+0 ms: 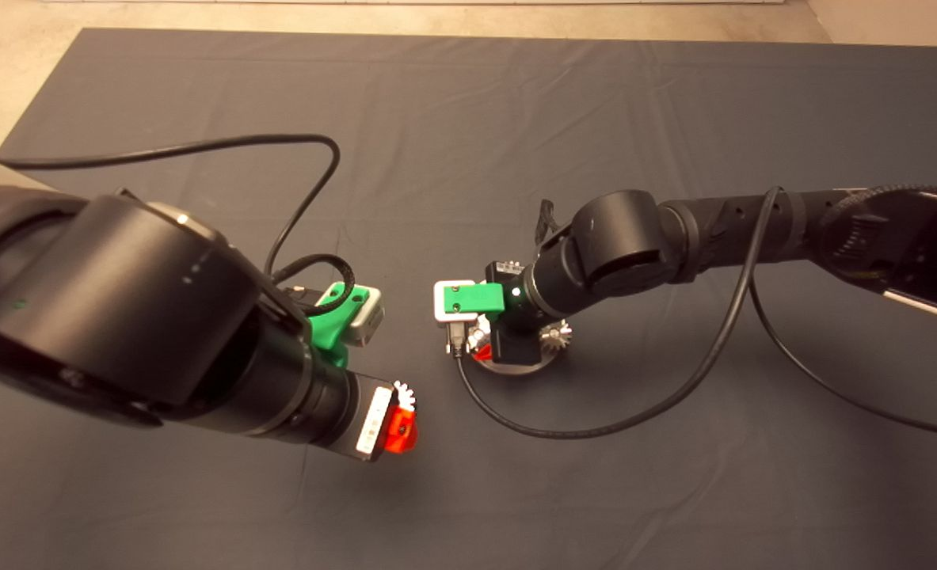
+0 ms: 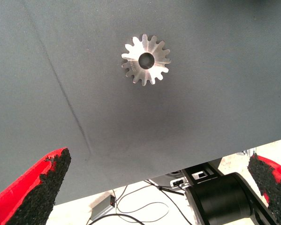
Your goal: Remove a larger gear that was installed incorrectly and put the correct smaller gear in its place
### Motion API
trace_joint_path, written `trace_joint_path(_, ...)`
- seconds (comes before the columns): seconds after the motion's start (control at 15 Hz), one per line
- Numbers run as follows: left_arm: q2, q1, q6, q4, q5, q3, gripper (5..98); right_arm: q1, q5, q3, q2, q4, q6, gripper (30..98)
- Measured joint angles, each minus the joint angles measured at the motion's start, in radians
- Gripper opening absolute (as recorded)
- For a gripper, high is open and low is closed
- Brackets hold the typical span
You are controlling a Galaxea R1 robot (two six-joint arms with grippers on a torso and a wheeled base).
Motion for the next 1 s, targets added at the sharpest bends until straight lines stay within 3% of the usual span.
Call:
trace_joint_path(0.27,0.000,0.000,0.003,0.000,0.000,0.000,97.8,0.045,0.000,0.041,-0.054,0.001,0.005,58.3)
trace_joint_path(0.4,-0.002,0.000,0.003,0.000,0.000,0.000,97.8,0.152,0.001,0.116,-0.128,0.009,0.032,58.5)
trace_joint_path(0.53,-0.002,0.000,0.003,0.000,0.000,0.000,97.9,0.226,0.002,0.143,-0.187,0.051,0.069,63.5)
trace_joint_path(0.67,-0.002,0.000,0.003,0.000,0.000,0.000,97.8,0.281,0.000,0.154,-0.250,0.159,0.107,64.4)
trace_joint_path(0.73,-0.002,0.000,0.003,0.000,0.000,0.000,97.9,0.319,-0.002,0.162,-0.280,0.234,0.135,67.9)
trace_joint_path(0.87,-0.002,0.000,0.002,0.000,0.000,0.000,97.8,0.420,-0.006,0.176,-0.341,0.385,0.189,68.3)
trace_joint_path(1.0,-0.002,0.000,-0.001,0.000,0.000,-0.009,97.9,0.494,-0.041,0.185,-0.409,0.513,0.291,71.9)
